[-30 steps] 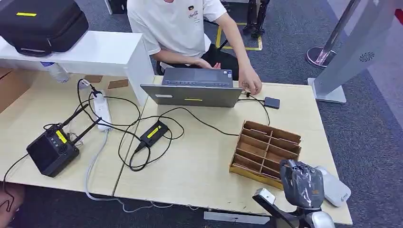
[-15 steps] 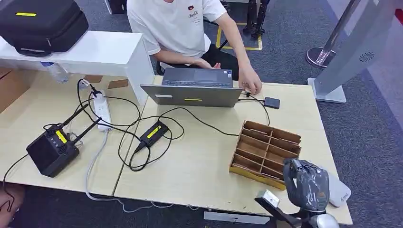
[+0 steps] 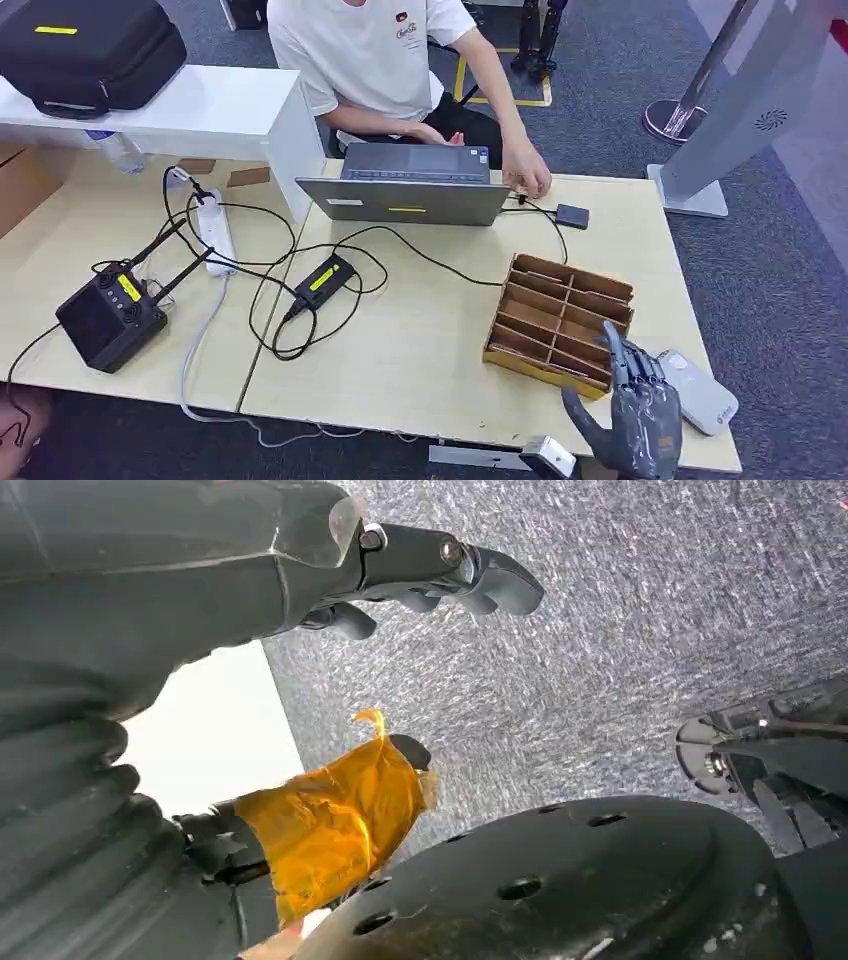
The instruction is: Pass the card to the sensor for recognition and then transmit it.
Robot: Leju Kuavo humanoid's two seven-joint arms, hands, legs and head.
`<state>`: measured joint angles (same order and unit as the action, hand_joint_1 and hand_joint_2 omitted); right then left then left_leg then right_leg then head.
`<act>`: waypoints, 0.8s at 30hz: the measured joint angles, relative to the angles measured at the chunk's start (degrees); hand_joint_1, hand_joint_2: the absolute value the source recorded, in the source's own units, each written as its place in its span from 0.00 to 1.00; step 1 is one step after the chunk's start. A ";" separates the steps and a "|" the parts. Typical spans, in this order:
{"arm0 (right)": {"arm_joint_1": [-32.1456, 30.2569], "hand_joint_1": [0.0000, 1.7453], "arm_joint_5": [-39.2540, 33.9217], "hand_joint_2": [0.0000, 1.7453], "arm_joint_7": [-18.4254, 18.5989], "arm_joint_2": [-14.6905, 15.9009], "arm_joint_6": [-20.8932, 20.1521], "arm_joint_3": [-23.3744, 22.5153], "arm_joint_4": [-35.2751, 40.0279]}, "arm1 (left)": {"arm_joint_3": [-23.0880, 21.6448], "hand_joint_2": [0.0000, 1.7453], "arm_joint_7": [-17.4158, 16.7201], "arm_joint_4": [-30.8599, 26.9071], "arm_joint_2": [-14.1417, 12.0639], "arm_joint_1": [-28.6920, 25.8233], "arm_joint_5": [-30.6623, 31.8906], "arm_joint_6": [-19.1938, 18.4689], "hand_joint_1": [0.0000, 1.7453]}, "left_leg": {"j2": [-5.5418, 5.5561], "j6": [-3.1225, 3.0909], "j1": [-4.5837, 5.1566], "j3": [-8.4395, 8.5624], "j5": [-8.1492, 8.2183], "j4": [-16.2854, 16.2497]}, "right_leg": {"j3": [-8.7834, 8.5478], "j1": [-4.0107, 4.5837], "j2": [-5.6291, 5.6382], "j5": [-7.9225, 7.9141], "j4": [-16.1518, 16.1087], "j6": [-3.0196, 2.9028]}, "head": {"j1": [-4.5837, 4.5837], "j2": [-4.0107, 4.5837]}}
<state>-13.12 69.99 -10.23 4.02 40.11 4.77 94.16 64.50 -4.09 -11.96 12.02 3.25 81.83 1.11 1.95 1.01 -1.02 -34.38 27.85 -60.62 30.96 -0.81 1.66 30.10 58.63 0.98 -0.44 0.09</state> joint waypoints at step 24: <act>0.96 0.00 1.33 1.00 2.49 0.00 -0.04 2.54 -3.02 | 0.24 1.00 -0.20 0.00 -0.02 0.01 0.90 -0.07 0.00 | 0.00 0.00 0.00 0.00 0.00 0.00 | -0.02 0.00 0.00 0.00 0.00 0.00 | 0.00 0.00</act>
<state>-12.16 71.32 -7.74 4.02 40.06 7.30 91.14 64.74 -4.28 -11.96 12.00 3.26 82.73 1.05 1.95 1.01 -1.02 -34.39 27.85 -60.62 30.95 -0.81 1.66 30.10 58.63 0.98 -0.44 0.09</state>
